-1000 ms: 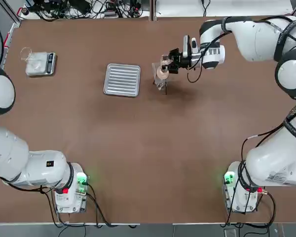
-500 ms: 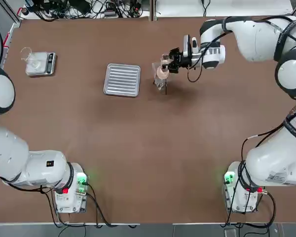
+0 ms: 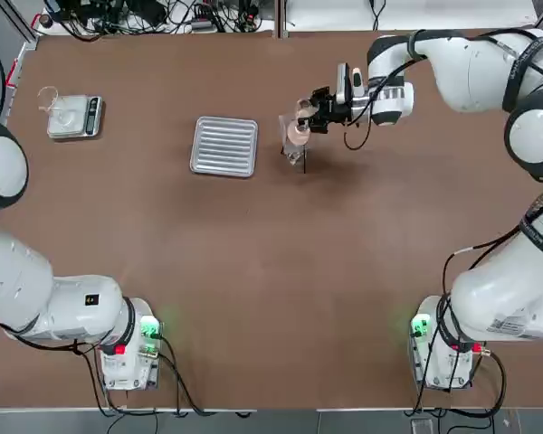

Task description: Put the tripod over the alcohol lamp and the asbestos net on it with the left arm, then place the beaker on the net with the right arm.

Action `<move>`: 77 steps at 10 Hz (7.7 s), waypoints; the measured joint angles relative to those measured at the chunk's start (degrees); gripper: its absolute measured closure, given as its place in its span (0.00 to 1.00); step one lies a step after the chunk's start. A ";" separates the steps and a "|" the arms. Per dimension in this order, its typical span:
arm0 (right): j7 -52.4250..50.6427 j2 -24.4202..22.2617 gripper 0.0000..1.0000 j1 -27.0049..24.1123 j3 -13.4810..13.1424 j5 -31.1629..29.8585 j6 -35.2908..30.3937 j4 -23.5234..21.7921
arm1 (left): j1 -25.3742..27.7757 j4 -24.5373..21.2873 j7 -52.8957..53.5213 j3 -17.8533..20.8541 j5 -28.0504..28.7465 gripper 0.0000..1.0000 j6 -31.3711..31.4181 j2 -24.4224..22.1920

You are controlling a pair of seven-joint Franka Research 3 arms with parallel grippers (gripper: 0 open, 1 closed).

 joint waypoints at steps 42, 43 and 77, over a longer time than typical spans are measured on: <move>41.57 -2.57 0.00 -46.64 31.99 -46.03 17.87 3.02 | -0.15 0.89 0.66 -0.54 -0.70 0.00 -1.08 -0.07; 46.62 -2.57 0.00 -46.68 31.91 -49.77 17.75 4.21 | -0.15 0.89 0.66 -0.53 -0.70 0.00 -1.08 -0.07; 137.12 -8.56 0.00 -37.55 19.64 -109.89 -30.27 36.87 | 0.19 0.88 0.77 -0.30 -0.70 0.00 -1.08 -0.02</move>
